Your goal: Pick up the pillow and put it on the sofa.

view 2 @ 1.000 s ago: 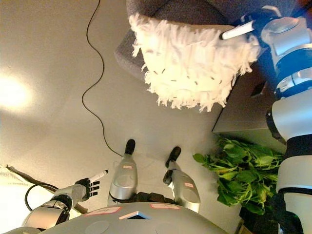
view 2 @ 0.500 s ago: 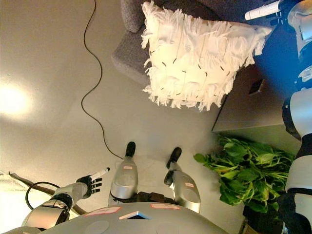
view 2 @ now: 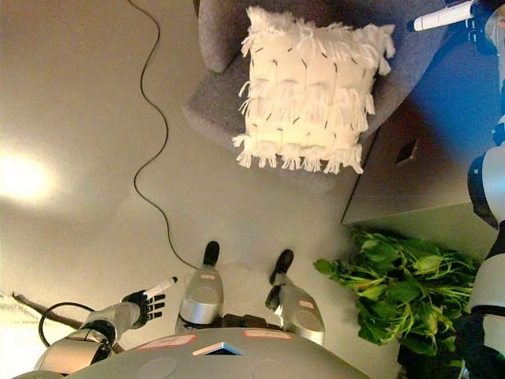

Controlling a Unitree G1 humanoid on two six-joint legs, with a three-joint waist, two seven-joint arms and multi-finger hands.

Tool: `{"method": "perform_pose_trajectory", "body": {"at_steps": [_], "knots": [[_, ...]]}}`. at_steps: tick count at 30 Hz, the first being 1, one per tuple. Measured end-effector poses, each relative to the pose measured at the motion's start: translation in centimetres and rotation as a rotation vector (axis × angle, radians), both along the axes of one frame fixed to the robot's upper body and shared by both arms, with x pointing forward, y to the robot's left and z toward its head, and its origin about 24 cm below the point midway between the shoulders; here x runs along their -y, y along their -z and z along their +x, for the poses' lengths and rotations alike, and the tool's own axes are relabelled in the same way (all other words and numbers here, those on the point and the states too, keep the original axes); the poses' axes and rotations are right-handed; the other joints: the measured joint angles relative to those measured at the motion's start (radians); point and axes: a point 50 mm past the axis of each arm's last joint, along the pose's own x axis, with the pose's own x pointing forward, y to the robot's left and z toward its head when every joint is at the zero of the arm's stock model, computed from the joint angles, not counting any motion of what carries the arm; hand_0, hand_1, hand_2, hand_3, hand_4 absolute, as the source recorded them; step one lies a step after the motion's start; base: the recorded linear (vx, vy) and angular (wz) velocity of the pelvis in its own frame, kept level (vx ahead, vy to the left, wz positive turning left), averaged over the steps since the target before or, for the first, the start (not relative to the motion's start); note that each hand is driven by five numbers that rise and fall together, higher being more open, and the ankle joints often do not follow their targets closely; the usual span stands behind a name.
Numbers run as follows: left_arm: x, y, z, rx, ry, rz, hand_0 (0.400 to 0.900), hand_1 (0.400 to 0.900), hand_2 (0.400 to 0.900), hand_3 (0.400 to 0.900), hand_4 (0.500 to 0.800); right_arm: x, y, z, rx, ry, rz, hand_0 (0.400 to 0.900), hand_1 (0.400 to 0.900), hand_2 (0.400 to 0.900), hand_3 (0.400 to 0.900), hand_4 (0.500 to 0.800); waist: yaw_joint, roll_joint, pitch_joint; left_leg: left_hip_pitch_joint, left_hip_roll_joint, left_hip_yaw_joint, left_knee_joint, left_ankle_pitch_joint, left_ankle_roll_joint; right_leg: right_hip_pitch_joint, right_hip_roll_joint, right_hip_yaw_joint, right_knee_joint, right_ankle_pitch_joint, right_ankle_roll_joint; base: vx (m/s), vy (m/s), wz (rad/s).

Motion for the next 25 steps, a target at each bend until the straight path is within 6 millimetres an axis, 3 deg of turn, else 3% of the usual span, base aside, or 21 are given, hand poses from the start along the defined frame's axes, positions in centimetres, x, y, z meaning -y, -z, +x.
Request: {"method": "perform_pose_trajectory", "body": {"at_steps": [3, 5, 7, 12, 13, 15, 18, 21, 25], "knots": [[0.1, 0.2, -0.8, -0.021, -0.002, -0.001, 0.9, 0.9, 0.9, 0.9, 0.8, 1.5, 1.3, -0.7, -0.009, 0.026, 0.051, 0.9, 0.9, 0.9, 0.9, 0.8, -0.013, -0.004, -0.047, 0.028, -0.008, 0.009, -0.016, -0.001, 0.006, 0.017, -0.007, 0.006, 0.0, -0.008, 0.011, 0.05, 0.136, -0.12], [0.1, 0.4, -1.7, -0.043, -0.008, -0.006, 0.9, 0.9, 0.9, 0.9, 0.8, 3.0, 4.0, -1.5, -0.049, 0.049, 0.116, 0.9, 0.9, 0.9, 0.9, 0.8, -0.021, -0.005, -0.097, 0.053, -0.015, 0.015, -0.031, -0.002, 0.012, 0.034, -0.014, 0.008, 0.0, -0.017, 0.022, 0.01, 0.122, -0.14], [0.1, 0.5, -2.3, -0.059, -0.008, -0.008, 0.9, 0.9, 0.9, 0.9, 0.8, 3.8, 7.4, -2.2, -0.088, 0.049, 0.183, 0.9, 0.9, 0.9, 0.9, 0.8, -0.049, -0.008, -0.136, 0.07, -0.022, 0.026, -0.037, -0.006, 0.019, 0.044, -0.022, 0.011, 0.0, -0.022, 0.029, -0.01, 0.144, -0.2], [1.0, 0.9, -2.9, -0.079, 0.014, -0.039, 0.9, 0.9, 0.9, 0.9, 0.8, 5.1, 19.0, -6.5, -0.287, 0.066, 0.303, 0.9, 0.9, 0.9, 0.9, 0.8, -0.108, 0.015, -0.178, 0.109, -0.044, 0.069, -0.06, -0.009, 0.041, 0.05, -0.04, 0.046, 0.0, -0.017, 0.042, -0.02, 0.112, -0.18], [1.3, 1.0, -2.9, -0.079, 0.013, -0.045, 0.9, 0.9, 0.9, 0.9, 0.8, 4.2, 22.8, -8.2, -0.359, 0.045, 0.342, 0.9, 0.9, 0.9, 0.9, 0.8, -0.132, 0.028, -0.185, 0.116, -0.047, 0.074, -0.061, -0.011, 0.042, 0.055, -0.04, 0.056, 0.0, -0.016, 0.045, -0.02, 0.063, -0.14], [1.7, 1.1, -2.8, -0.077, 0.015, -0.054, 0.9, 0.9, 0.9, 0.9, 0.8, 2.7, 27.2, -10.2, -0.457, 0.03, 0.392, 0.9, 0.9, 0.9, 0.9, 0.8, -0.154, 0.042, -0.193, 0.124, -0.046, 0.082, -0.061, -0.014, 0.041, 0.058, -0.037, 0.06, 0.0, -0.015, 0.045, -0.04, 0.036, -0.11], [2.4, 1.2, -1.8, -0.052, 0.024, -0.072, 0.9, 0.9, 0.9, 0.9, 0.8, 0.9, 33.7, -15.3, -0.684, 0.059, 0.43, 0.9, 0.9, 0.9, 0.9, 0.8, -0.179, 0.067, -0.19, 0.135, -0.044, 0.087, -0.062, -0.015, 0.04, 0.064, -0.033, 0.068, 0.0, -0.015, 0.046, -0.04, 0.023, -0.03], [3.0, 1.2, -0.7, -0.029, 0.033, -0.085, 0.9, 0.9, 0.9, 0.9, 0.8, -0.2, 37.5, -19.7, -0.822, 0.104, 0.471, 0.9, 0.9, 0.9, 0.9, 0.8, -0.184, 0.073, -0.186, 0.149, -0.04, 0.104, -0.069, -0.02, 0.038, 0.073, -0.031, 0.083, -0.003, -0.014, 0.047, 0.0, 0.0, 0.0], [3.5, 1.3, -0.4, -0.024, 0.038, -0.092, 0.9, 0.9, 0.9, 0.9, 0.8, -1.6, 39.6, -22.0, -0.867, 0.11, 0.501, 0.9, 0.9, 0.9, 0.9, 0.8, -0.205, 0.066, -0.182, 0.16, -0.038, 0.11, -0.071, -0.023, 0.035, 0.079, -0.033, 0.084, -0.003, -0.015, 0.045, -0.02, 0.02, -0.03]]}}
